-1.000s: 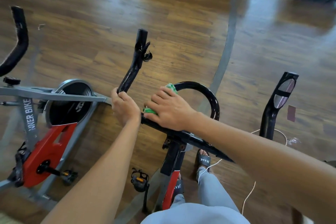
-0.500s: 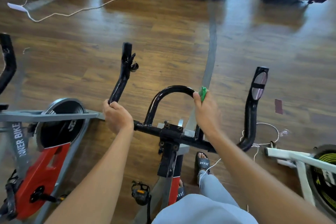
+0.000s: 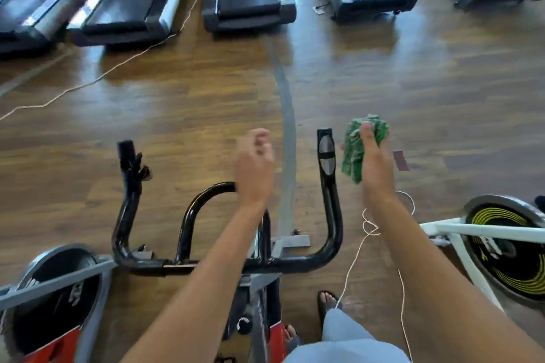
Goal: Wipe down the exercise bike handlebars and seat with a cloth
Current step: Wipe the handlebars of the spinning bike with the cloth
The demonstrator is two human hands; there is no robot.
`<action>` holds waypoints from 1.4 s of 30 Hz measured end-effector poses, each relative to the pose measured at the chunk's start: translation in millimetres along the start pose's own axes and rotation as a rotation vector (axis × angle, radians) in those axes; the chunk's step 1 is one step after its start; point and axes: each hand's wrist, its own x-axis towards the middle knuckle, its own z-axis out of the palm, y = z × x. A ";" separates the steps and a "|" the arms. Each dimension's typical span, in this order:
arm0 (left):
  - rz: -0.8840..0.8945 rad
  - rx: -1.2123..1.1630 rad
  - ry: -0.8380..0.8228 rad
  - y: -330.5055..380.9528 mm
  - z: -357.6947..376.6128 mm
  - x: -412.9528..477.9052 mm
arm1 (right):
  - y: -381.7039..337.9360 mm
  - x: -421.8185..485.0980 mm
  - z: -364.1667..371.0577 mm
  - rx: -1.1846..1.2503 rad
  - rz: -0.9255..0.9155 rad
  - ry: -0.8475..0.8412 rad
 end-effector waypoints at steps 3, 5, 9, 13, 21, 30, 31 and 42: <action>-0.044 -0.086 -0.296 39.4 61.0 15.6 | 0.0 47.4 3.0 -0.021 0.033 0.079; -0.091 -0.081 -0.347 46.5 89.4 22.9 | 9.5 70.9 14.0 -0.142 0.076 0.035; -0.076 -0.044 -0.229 40.3 107.4 21.7 | 36.2 77.7 40.1 -0.268 0.178 -0.206; -0.165 -0.191 -0.087 34.0 103.9 11.8 | 76.4 39.3 11.6 -0.197 0.288 -0.165; -0.143 -0.213 -0.164 23.6 92.5 11.5 | 32.1 48.2 34.0 -0.200 0.191 -0.165; -0.129 -0.124 -0.253 28.3 80.2 20.5 | 57.8 45.2 -0.3 0.091 0.576 -0.377; -0.120 -0.089 -0.241 27.5 79.5 20.7 | 44.7 57.8 5.8 0.119 0.557 -0.404; -0.101 0.053 -0.229 27.8 74.7 19.5 | 58.6 72.4 7.2 0.187 0.842 -0.851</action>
